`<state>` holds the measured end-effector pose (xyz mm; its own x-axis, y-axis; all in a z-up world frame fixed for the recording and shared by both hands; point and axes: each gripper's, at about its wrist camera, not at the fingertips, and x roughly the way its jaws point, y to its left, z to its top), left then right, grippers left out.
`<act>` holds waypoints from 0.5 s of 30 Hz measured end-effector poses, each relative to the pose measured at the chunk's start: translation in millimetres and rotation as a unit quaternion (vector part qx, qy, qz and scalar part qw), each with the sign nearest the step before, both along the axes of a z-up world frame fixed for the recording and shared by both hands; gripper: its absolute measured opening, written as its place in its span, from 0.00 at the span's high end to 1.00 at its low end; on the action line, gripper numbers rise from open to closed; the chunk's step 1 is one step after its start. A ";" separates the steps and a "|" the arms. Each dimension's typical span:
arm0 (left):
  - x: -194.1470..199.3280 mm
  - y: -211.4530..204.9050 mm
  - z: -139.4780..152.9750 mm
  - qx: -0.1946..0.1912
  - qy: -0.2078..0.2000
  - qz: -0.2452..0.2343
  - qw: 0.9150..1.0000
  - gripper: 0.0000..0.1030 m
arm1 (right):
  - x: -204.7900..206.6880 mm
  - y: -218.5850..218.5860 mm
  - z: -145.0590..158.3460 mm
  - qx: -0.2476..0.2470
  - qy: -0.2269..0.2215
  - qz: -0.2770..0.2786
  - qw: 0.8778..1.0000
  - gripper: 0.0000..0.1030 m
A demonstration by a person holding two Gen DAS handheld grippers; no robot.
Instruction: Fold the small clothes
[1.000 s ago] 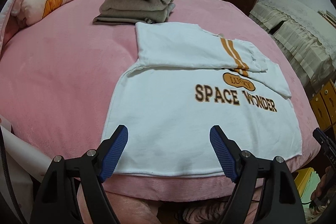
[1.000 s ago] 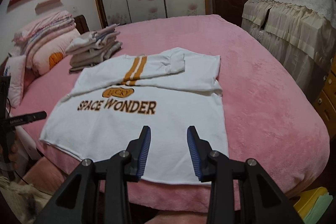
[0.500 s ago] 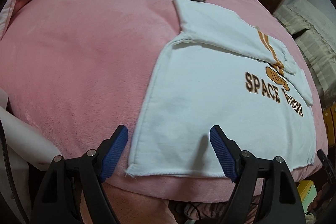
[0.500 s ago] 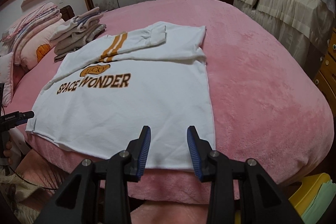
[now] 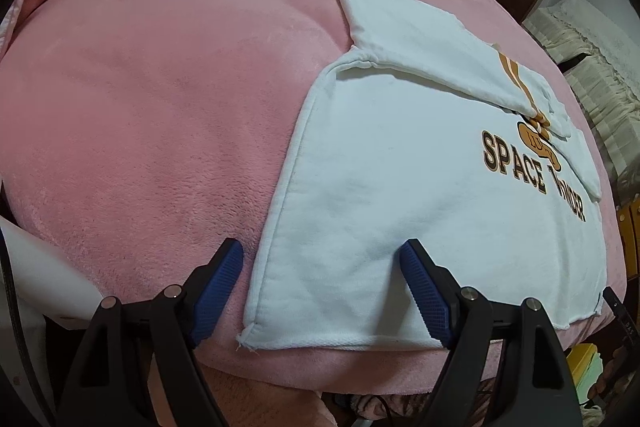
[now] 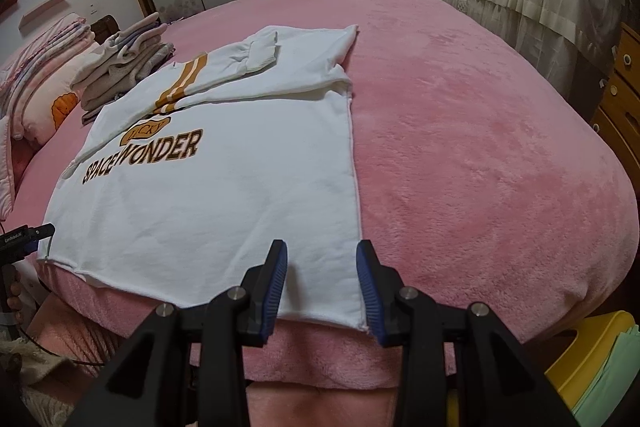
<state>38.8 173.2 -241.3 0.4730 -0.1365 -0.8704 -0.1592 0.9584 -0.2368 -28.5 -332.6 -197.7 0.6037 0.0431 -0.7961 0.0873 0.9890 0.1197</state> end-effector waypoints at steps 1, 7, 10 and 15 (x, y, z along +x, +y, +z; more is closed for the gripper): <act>-0.1 0.5 -0.9 0.000 0.000 -0.001 1.000 0.22 | 0.3 -1.3 -1.1 0.001 0.002 -0.001 1.000 0.65; 0.6 -0.7 -1.1 0.006 0.002 -0.002 1.000 0.21 | 0.2 -5.5 -5.0 0.011 0.007 -0.007 1.000 0.65; 1.2 -3.5 4.2 0.015 0.001 -0.001 1.000 0.21 | 0.9 -3.2 -1.7 0.008 0.002 -0.002 1.000 0.65; 11.8 -14.1 23.1 0.042 -0.022 -0.018 0.999 0.21 | 6.5 4.4 7.1 0.006 -0.009 0.010 1.000 0.65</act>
<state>50.5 159.1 -218.3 0.5075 -0.0814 -0.8578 -0.1160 0.9800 -0.1616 -22.1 -328.2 -190.6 0.6169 0.0636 -0.7845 0.0660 0.9890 0.1321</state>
